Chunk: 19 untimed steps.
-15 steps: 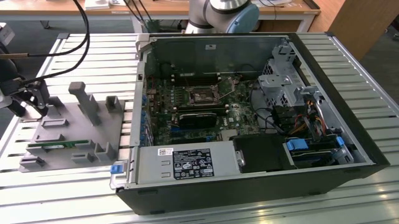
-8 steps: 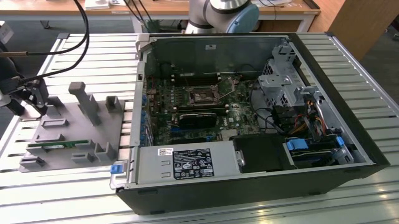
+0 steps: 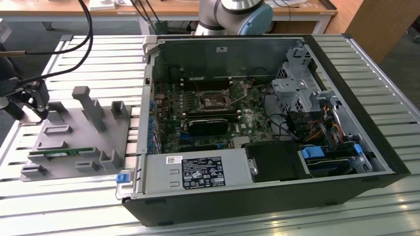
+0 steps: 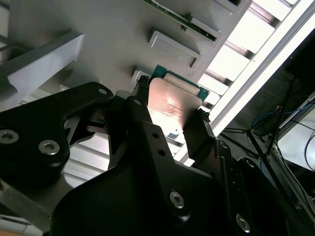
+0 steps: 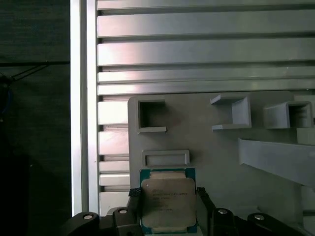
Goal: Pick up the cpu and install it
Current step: 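Pick up the cpu and move it towards the insertion slot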
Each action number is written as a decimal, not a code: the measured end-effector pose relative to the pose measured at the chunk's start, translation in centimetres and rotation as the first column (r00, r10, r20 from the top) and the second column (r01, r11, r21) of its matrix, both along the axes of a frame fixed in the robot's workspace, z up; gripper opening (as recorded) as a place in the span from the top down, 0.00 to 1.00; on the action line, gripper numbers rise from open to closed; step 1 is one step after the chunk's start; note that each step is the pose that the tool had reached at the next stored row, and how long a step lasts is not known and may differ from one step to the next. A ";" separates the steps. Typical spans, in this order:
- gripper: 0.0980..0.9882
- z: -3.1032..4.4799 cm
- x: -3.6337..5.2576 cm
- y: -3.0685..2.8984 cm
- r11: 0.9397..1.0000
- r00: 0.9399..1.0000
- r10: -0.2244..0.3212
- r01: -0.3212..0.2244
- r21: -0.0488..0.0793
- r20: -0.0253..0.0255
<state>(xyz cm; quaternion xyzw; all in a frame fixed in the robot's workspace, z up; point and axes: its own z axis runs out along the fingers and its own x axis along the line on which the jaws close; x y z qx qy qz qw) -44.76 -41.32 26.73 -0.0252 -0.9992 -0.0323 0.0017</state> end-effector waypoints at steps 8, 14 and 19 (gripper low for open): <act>0.51 0.52 0.00 0.02 1.000 1.000 0.000 0.000 0.000 0.000; 0.51 0.79 0.00 0.03 1.000 1.000 0.000 0.000 0.000 0.000; 0.51 1.02 0.00 0.03 1.000 1.000 0.000 0.000 0.000 0.000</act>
